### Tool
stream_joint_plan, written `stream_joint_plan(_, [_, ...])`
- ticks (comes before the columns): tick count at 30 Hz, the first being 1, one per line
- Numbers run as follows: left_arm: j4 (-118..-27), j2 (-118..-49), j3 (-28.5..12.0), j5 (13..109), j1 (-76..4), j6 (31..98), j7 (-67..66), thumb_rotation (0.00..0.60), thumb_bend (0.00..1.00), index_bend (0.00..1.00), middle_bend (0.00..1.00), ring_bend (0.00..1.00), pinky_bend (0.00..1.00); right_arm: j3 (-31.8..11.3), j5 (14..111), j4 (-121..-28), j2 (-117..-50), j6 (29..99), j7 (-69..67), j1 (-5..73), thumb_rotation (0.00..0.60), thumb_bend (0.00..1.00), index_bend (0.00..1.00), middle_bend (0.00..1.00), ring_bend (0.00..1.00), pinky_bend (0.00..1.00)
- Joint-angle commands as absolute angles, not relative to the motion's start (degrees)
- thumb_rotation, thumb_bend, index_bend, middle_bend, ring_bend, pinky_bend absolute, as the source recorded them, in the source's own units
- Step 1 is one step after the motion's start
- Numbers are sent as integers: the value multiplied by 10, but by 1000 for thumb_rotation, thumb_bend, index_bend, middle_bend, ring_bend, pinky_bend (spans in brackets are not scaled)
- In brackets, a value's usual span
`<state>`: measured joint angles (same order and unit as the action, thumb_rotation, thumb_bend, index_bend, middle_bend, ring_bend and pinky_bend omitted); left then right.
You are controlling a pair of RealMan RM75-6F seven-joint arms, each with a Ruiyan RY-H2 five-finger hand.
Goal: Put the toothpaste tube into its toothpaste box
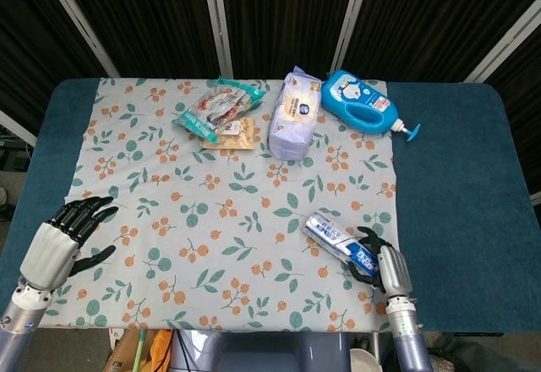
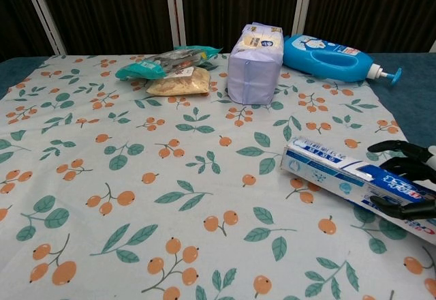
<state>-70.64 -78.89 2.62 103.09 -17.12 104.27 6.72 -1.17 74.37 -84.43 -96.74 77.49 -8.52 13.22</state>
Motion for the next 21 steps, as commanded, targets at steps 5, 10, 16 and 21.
stream_joint_plan(5, [-718,-787,25,1029,-168,1036,72,600,71,201,171,211,269,10,759,-901,-934,751,-18,139,600,324,0,34,0,3])
stream_joint_plan(10, [-737,-781,24,1021,-164,1024,71,600,69,188,149,186,242,8,771,-969,-881,761,59,145,600,324,0,14,0,0])
stream_joint_plan(16, [-781,-765,31,997,-146,1005,56,600,54,159,118,145,203,1,781,-1042,-785,791,107,137,600,324,0,13,0,0])
stream_joint_plan(21, [-838,-730,53,963,-118,976,25,600,31,71,27,50,105,25,814,-1050,-698,826,126,111,600,324,0,2,0,0])
